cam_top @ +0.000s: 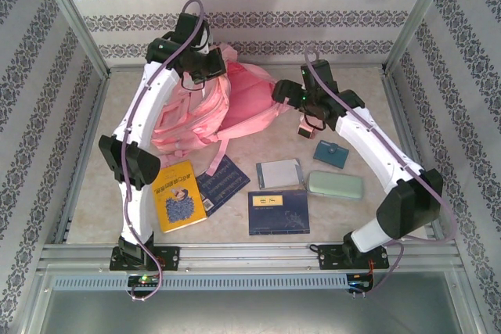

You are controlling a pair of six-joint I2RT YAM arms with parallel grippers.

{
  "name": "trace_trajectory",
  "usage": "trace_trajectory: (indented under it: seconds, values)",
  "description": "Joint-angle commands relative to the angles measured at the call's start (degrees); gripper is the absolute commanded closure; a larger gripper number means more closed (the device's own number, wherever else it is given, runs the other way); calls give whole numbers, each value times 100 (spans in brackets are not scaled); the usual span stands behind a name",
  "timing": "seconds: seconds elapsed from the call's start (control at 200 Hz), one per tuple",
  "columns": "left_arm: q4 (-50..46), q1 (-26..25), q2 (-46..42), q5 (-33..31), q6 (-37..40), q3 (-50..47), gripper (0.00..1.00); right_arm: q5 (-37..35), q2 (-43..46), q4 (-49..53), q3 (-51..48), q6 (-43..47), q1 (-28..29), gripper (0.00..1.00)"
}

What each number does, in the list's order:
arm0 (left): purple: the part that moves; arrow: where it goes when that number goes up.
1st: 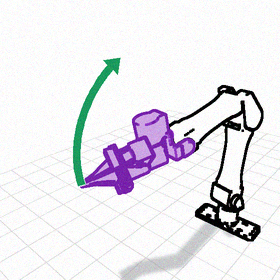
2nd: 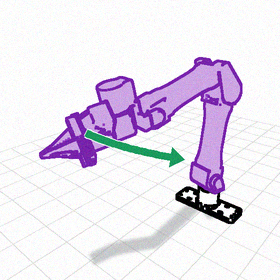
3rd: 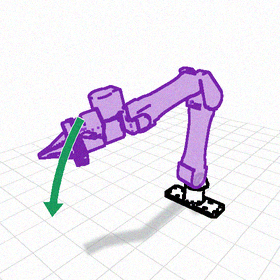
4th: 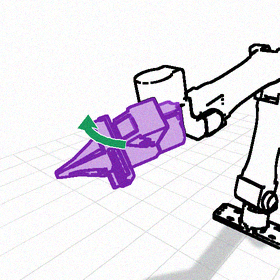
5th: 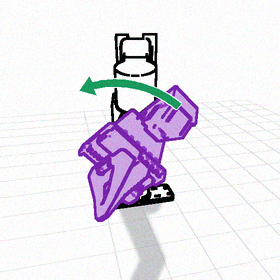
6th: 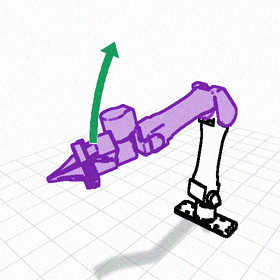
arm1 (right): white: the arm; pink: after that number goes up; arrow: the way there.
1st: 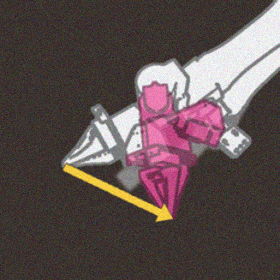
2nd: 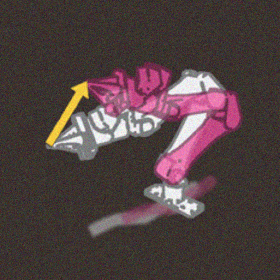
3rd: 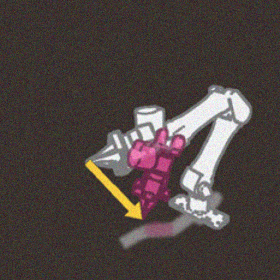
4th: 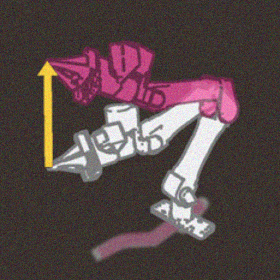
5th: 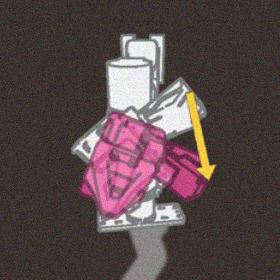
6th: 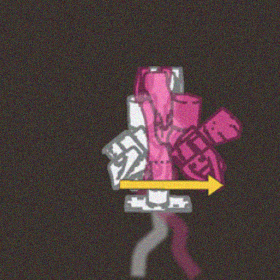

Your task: Pack the student bag

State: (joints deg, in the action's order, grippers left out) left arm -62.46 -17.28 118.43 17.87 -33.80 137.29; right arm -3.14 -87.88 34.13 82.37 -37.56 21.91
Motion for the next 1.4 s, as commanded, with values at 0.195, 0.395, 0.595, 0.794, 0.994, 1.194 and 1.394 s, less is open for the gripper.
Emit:
trace_trajectory:
  seconds: [0.195, 0.395, 0.595, 0.794, 0.994, 1.194, 1.394]
  values:
    - [38, -13, -118, -202, 49, 249, 100, -936, -1410, 1301, 302, -234, -683, 2]
    - [35, 12, -204, -26, 40, 49, 100, -170, -2183, 1142, 464, -726, -1050, 2]
    - [109, 127, -350, 230, 24, -225, 100, 322, -2670, 1096, 768, -909, -1181, 2]
    - [138, 268, -451, 366, -54, -392, 100, 439, -2878, 1017, 831, -873, -1198, 2]
    - [181, 289, -444, 430, -91, -426, 100, 534, -2978, 849, 857, -885, -1203, 2]
    - [223, 286, -400, 486, -117, -425, 100, 564, -3337, 885, 1205, -886, -1211, 2]
    - [238, 286, -390, 496, -118, -445, 100, 612, -3616, 904, 1392, -840, -1217, 7]
